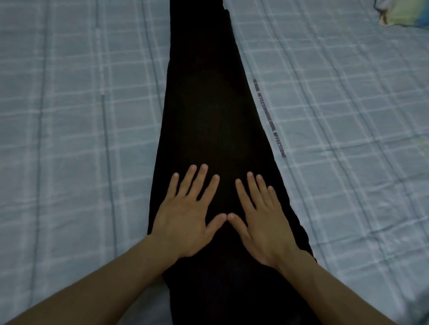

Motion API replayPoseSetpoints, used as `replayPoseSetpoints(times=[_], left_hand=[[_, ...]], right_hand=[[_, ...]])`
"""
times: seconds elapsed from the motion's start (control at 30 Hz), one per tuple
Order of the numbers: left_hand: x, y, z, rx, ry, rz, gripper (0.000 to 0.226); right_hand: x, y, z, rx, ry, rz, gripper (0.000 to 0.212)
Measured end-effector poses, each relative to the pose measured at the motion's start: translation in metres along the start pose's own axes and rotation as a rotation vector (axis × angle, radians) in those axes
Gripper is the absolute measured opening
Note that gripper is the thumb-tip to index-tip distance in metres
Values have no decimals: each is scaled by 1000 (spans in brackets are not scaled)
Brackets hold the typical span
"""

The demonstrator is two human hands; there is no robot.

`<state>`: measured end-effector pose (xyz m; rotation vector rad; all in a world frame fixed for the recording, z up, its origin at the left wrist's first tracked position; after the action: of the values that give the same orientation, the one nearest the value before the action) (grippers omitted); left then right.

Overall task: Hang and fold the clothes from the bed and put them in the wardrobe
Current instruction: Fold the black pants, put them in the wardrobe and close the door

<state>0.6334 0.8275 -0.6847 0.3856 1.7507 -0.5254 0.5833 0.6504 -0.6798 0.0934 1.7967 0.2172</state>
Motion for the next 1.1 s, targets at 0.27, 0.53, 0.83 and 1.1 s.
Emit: replayPoseSetpoints(times=[0.27,0.53,0.83,1.1], left_hand=[[8,-44,-78,-47,18,-18,80],[45,-57,-118,-37,-81,-22,75],[45,-57,-118,-20,-138,-4,75],[20,-94,-197,274,-158,-210,62]], right_hand=[[6,15,-91,-34,78,5,75],[36,24,-159,-17,-103,47,72],[40,24,-154,-1,-140,-28,70],[25,32,-240,-128,-175,187,56]])
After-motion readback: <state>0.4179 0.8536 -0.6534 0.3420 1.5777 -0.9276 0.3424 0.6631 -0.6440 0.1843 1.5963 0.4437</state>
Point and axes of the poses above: each hand's wrist, its own z-axis towards the middle knuckle, its own x-axis out of the palm, y = z × x, the point moved 3 cm from there along z, towards the middle knuckle, and after that the axes turned 1 degree about -y, right-handed, at the moved point
